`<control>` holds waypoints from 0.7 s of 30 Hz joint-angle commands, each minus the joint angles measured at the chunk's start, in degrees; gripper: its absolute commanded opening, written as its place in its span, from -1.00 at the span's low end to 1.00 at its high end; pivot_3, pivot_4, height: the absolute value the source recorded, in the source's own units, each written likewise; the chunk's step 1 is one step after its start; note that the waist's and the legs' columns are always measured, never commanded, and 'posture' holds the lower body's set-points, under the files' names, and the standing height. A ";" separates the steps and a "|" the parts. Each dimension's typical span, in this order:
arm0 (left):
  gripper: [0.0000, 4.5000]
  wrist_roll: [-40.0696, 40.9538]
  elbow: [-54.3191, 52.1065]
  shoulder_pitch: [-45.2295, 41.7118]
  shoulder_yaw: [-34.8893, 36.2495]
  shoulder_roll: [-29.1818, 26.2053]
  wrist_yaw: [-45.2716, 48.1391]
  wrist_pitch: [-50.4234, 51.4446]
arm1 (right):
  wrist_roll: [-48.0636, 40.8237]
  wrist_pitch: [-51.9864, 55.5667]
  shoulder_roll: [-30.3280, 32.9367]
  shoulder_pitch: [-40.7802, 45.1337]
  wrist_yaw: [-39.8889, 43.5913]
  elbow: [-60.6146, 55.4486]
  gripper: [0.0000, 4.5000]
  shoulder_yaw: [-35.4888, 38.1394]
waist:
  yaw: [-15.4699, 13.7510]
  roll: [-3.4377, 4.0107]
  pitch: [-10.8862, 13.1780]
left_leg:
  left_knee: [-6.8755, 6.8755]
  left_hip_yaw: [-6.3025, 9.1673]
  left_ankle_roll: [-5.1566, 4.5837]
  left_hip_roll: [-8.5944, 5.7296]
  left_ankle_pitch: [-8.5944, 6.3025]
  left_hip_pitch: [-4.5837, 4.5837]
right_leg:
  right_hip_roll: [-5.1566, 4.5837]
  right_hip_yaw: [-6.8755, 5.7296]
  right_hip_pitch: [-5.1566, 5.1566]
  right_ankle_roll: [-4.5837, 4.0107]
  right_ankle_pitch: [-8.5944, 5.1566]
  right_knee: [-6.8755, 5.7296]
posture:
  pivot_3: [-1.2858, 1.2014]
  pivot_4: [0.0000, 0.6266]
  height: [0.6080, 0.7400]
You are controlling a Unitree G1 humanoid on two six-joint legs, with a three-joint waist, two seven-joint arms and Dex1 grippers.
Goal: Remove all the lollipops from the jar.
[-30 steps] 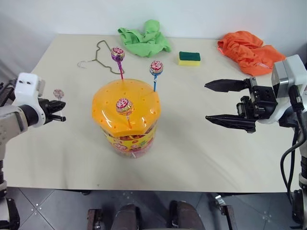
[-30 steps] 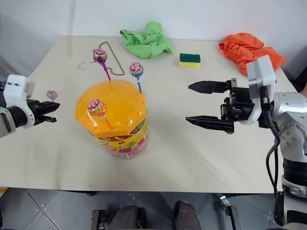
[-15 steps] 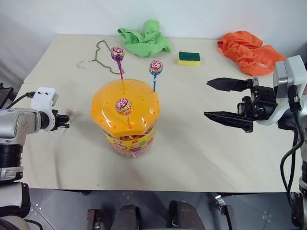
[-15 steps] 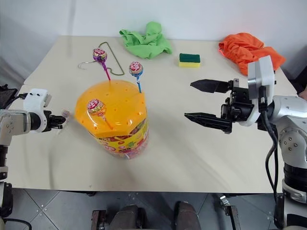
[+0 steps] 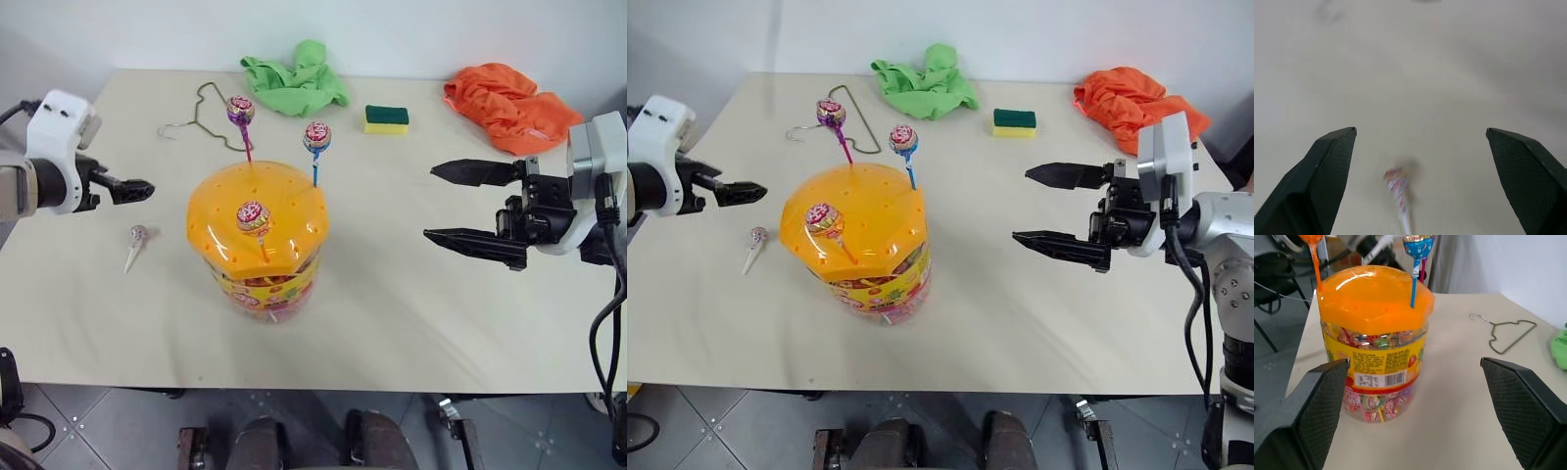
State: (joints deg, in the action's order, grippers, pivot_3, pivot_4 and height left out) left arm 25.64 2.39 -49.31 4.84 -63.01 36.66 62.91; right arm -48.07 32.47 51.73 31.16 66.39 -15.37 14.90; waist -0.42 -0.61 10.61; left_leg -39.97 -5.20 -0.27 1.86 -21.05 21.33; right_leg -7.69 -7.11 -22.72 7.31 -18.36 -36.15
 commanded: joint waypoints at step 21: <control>0.61 0.49 28.61 -16.42 -0.77 26.62 36.23 -45.83 | -3.51 1.40 2.27 -12.90 -8.03 -12.05 1.00 15.39 | -1.15 -0.04 0.02 | -0.16 -0.01 -0.10 -0.04 -0.05 0.08 | -0.01 -0.11 0.02 0.07 0.04 -0.02 | 0.03 -0.52 1.00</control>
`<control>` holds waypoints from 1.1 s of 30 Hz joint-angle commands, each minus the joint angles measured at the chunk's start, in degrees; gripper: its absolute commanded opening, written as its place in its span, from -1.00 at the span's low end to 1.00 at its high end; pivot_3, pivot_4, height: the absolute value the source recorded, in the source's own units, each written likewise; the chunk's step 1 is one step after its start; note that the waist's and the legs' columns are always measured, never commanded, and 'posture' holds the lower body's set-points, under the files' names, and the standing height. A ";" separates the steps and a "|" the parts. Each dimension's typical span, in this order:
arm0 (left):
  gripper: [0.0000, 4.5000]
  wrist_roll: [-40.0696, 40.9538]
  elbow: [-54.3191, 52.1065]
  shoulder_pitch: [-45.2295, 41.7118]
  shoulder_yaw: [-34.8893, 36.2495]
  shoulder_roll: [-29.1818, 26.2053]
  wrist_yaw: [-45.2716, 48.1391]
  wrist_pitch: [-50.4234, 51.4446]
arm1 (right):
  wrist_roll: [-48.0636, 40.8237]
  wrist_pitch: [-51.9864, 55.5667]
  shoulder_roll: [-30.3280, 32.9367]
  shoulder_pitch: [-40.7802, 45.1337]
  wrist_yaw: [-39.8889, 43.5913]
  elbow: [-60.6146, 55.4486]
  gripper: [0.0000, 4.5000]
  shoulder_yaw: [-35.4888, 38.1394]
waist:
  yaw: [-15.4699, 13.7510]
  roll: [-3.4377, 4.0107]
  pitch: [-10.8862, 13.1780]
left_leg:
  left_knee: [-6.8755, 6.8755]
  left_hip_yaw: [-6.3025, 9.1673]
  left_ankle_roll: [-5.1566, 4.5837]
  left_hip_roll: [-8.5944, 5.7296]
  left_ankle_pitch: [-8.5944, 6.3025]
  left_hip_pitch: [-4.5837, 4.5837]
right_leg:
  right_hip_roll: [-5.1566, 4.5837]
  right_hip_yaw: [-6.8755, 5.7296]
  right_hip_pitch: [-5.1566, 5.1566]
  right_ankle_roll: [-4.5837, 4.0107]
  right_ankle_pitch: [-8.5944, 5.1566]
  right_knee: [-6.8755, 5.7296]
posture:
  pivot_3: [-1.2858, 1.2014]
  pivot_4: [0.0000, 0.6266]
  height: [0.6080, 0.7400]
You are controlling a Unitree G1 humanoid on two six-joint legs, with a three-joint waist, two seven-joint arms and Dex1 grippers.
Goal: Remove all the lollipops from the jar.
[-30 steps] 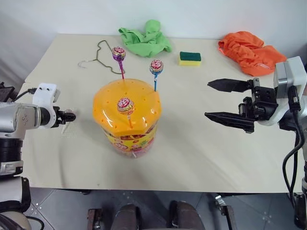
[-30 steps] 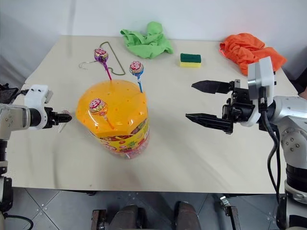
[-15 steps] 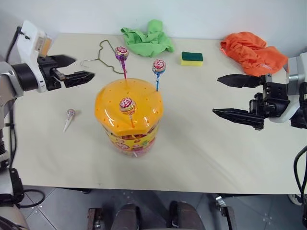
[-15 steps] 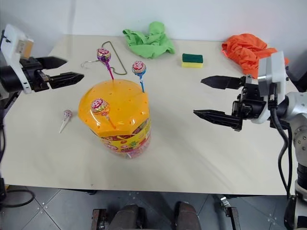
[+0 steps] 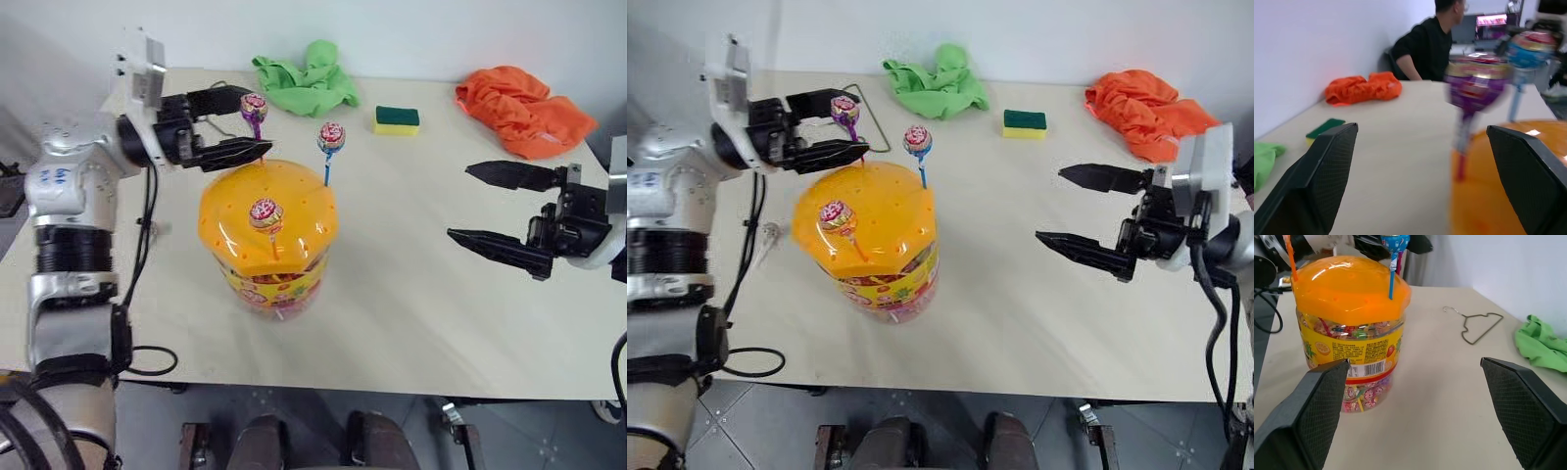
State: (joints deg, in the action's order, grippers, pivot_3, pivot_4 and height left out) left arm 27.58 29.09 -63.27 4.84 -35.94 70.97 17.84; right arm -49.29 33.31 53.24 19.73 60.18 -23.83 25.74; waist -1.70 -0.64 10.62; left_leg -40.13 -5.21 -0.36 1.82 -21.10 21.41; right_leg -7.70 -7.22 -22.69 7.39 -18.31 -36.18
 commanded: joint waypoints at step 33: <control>-0.99 -20.16 1.22 -4.37 -1.66 -16.64 -30.52 31.27 | -10.10 1.30 2.17 1.99 0.35 -1.39 1.00 2.97 | 1.06 -0.02 0.01 | 0.07 0.02 -0.07 0.01 -0.04 -0.06 | 0.02 0.06 0.00 0.05 0.02 0.02 | 0.03 -0.52 1.00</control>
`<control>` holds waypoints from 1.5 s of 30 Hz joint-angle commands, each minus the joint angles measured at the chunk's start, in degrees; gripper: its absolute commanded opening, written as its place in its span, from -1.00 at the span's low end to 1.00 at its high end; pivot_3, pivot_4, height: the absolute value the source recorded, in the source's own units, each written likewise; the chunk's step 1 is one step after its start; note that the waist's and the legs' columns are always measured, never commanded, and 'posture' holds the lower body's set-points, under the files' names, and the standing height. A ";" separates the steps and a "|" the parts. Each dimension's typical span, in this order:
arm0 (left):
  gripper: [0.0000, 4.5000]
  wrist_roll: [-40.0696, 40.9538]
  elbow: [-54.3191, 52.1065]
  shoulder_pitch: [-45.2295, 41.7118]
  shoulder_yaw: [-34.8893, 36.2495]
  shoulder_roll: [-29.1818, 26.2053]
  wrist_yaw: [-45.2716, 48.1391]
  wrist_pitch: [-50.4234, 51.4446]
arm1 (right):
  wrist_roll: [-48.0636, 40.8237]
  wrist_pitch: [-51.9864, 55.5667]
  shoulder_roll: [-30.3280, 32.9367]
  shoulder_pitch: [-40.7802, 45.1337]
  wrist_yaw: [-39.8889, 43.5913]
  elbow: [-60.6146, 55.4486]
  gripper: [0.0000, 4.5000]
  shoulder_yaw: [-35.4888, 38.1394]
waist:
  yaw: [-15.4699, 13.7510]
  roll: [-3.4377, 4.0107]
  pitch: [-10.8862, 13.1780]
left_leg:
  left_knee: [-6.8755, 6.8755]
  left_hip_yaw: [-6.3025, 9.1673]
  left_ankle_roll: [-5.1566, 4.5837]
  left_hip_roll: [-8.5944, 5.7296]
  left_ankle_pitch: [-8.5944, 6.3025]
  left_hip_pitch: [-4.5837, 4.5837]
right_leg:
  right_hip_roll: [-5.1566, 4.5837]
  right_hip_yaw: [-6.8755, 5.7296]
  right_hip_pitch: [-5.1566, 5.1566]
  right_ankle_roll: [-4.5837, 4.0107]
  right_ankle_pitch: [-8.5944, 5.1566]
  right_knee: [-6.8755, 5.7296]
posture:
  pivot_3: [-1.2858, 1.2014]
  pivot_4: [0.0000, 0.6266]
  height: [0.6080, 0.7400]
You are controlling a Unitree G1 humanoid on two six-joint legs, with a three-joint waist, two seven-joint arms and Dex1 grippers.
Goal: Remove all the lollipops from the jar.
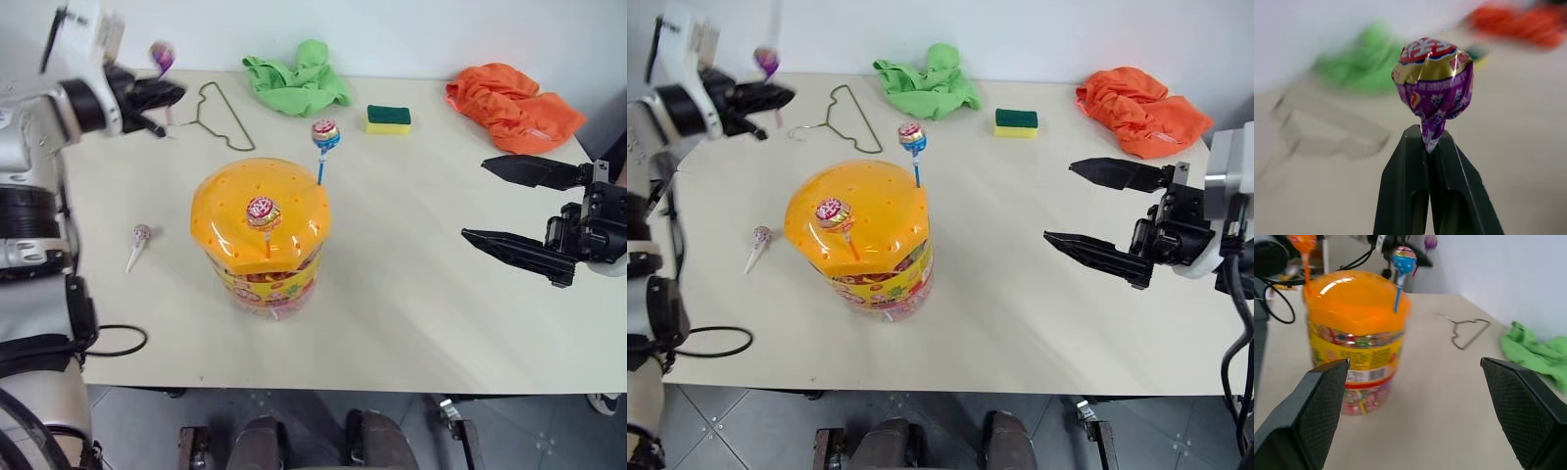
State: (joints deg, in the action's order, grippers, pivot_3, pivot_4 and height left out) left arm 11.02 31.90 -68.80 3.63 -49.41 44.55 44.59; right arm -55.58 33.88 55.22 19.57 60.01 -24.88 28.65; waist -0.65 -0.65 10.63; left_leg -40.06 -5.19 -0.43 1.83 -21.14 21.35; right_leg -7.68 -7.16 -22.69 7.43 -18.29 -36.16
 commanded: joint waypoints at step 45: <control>1.00 -0.26 -17.68 12.16 -4.46 -17.50 14.61 16.45 | -1.31 4.18 0.68 10.48 2.68 2.13 1.00 -9.29 | -0.73 -0.35 0.01 | -0.04 -0.12 0.01 0.01 0.00 0.04 | -0.02 0.10 -0.08 0.00 0.00 -0.02 | 0.03 -0.52 1.00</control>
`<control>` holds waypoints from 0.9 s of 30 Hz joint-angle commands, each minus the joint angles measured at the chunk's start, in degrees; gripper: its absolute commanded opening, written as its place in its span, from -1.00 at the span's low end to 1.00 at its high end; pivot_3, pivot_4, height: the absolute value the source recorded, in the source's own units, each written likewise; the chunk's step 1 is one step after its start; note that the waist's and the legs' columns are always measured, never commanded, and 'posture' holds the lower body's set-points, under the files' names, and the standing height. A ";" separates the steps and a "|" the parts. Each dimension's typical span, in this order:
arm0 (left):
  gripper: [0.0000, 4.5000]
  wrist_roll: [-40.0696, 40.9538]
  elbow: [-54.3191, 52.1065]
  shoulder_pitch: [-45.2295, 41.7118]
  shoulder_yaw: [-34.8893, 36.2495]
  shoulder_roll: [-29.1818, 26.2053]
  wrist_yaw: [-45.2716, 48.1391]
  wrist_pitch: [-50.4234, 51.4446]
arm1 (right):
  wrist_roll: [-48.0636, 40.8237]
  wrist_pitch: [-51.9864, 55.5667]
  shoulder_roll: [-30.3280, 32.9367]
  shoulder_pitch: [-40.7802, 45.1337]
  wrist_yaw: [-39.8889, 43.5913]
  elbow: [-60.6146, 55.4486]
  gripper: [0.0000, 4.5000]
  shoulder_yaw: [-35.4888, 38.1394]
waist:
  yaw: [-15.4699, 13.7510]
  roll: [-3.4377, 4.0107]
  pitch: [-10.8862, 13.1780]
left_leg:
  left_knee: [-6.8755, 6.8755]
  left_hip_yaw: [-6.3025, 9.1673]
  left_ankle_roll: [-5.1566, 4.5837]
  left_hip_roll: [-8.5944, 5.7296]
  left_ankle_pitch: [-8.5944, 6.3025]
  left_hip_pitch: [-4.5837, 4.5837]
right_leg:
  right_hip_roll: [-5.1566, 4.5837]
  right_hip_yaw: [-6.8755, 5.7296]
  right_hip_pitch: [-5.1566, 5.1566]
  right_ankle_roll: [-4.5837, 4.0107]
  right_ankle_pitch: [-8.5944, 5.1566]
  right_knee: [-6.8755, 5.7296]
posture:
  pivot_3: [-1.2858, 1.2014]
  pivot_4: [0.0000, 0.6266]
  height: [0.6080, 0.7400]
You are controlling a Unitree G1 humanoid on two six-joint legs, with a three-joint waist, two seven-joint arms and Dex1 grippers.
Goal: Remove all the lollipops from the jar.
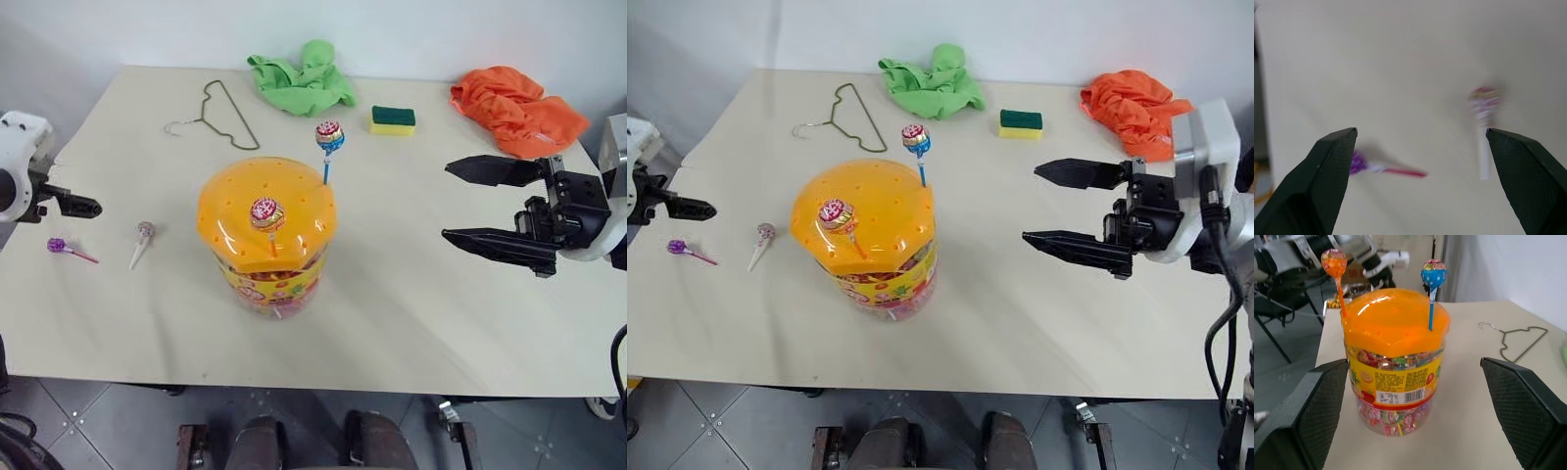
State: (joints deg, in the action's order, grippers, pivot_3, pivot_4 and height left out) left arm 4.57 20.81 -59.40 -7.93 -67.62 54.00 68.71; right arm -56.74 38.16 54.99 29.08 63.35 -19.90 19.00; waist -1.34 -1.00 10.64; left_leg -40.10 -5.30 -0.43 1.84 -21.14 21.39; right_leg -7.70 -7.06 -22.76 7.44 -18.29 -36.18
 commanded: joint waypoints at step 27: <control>1.00 45.79 -5.54 26.40 22.61 6.00 38.50 -46.92 | 10.63 -1.03 -21.66 19.44 -8.36 -4.17 1.00 -29.27 | 2.14 0.00 0.00 | -0.01 0.07 -0.01 0.01 -0.02 -0.03 | -0.02 -0.02 -0.06 -0.03 -0.02 -0.20 | 0.03 -0.52 1.00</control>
State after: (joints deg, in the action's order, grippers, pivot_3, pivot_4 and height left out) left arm 47.42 17.24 -33.82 14.63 -59.83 86.08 22.93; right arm -47.95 38.65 34.26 46.95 53.40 -24.55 -9.00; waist 0.80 -1.00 10.65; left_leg -40.09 -5.21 -0.44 1.85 -21.16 21.36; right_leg -7.72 -7.09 -22.82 7.40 -18.31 -36.38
